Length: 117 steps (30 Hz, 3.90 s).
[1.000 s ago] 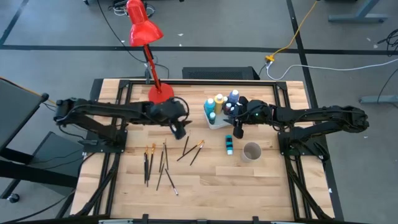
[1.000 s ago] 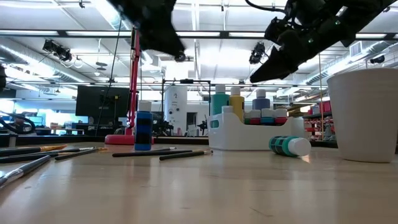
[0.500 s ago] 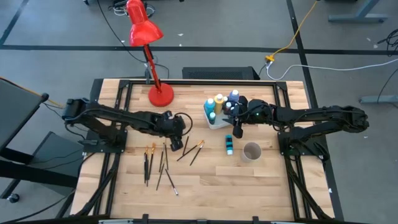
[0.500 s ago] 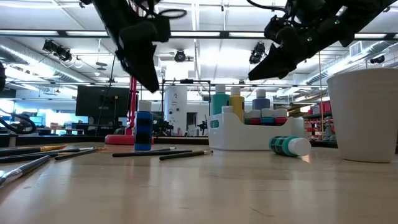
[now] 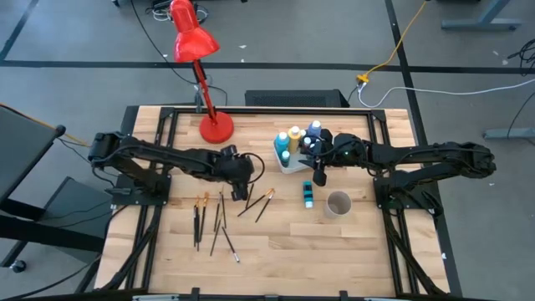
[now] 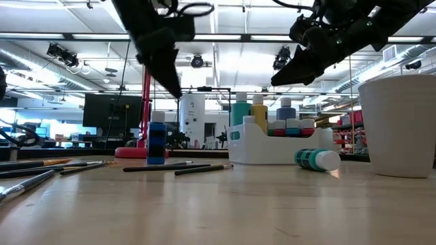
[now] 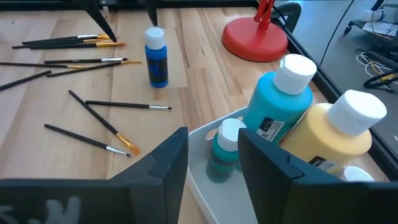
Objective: Pick & Place Paint Supplies
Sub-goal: Put the blue matte acrylic craft paint into the white bin
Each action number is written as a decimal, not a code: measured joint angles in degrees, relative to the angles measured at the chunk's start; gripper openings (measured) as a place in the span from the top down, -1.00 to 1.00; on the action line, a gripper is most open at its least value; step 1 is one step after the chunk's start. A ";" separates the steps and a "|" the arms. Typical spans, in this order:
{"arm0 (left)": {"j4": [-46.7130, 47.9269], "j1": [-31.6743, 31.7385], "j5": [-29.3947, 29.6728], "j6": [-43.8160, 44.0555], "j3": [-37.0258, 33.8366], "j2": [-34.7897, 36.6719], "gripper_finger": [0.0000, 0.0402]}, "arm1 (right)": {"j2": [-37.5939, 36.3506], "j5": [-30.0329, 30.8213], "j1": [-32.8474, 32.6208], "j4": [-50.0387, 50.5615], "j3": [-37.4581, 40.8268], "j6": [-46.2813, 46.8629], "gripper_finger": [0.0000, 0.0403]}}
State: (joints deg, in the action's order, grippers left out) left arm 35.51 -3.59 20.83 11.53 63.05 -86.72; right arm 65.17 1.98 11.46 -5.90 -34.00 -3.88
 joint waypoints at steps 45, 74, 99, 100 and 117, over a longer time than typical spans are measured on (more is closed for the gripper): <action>0.10 6.68 -5.48 16.37 -5.18 -0.69 0.36 | 0.00 0.14 0.00 -0.58 0.00 0.13 0.29; -17.83 11.64 -14.53 -8.77 22.07 -14.90 0.35 | -8.98 13.11 0.55 19.35 -2.01 2.85 0.29; -19.76 16.58 -13.01 -17.06 23.97 -25.83 0.35 | -8.24 12.96 0.55 19.63 -1.84 2.93 0.29; -19.90 16.58 -13.04 -17.62 23.93 -25.83 0.34 | -8.24 12.96 0.55 19.61 -1.84 2.95 0.29; -18.55 16.60 -15.06 -18.41 23.89 -25.83 0.30 | -8.24 12.96 0.55 19.48 -1.84 3.54 0.29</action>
State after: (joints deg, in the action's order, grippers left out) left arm 16.96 13.02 5.77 -6.88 86.94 -112.55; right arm 56.93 14.94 12.01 13.58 -35.83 -0.34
